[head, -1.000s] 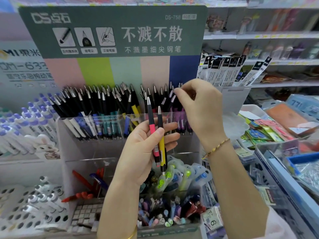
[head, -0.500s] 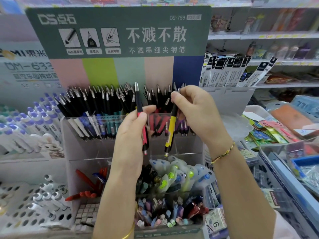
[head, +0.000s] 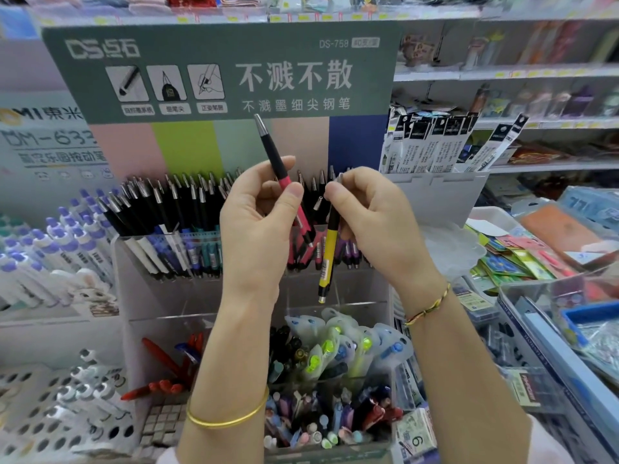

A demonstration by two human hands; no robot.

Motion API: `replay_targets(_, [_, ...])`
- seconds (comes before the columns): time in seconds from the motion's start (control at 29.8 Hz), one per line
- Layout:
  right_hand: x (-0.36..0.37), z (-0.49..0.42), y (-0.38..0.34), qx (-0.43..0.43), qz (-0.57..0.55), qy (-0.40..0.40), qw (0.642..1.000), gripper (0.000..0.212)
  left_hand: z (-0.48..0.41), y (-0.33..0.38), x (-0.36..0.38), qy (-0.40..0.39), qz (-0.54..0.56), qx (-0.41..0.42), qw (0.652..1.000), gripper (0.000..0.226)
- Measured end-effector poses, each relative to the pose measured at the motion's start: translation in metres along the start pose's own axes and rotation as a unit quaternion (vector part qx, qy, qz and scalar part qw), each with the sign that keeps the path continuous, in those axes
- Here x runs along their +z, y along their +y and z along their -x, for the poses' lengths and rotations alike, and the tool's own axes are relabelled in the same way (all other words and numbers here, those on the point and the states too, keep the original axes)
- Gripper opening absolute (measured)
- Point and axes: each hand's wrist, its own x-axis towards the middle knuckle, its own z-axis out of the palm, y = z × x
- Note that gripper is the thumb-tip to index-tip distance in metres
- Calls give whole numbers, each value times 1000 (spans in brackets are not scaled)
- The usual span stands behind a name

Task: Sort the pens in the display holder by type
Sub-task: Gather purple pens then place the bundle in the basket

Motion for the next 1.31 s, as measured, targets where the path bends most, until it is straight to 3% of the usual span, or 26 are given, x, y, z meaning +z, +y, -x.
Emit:
replay_targets(0.2, [5, -6, -9, -37, -30, 9, 999, 14, -2, 1, -2, 3, -108, 60, 992, 26])
replay_targets(0.4, [7, -5, -3, -26, -9, 20, 999, 16, -9, -6, 3, 65, -175, 125, 974, 14])
replay_targets(0.6, [5, -5, 0, -14, 8, 23, 1000, 16, -7, -14, 8, 120, -253, 175, 944, 16])
replay_targets(0.67, [5, -5, 1, -8, 8, 20, 1000, 15, -7, -20, 8, 111, -324, 174, 923, 17])
replay_targets(0.81, [7, -5, 4, 0, 8, 19, 1000, 15, -2, -34, 10, 108, -500, 168, 843, 19])
replay_targets(0.91, [8, -5, 4, 0, 4, 25, 1000, 14, 1, -35, 9, 115, -546, 175, 811, 21])
replay_targets(1.17, [23, -3, -1, -12, 2, 44, 999, 16, -6, -24, -1, 148, -505, 173, 832, 33])
replay_targets(1.31, [27, -2, -6, -33, -14, 78, 996, 16, 1, -14, -16, 158, -438, 184, 866, 26])
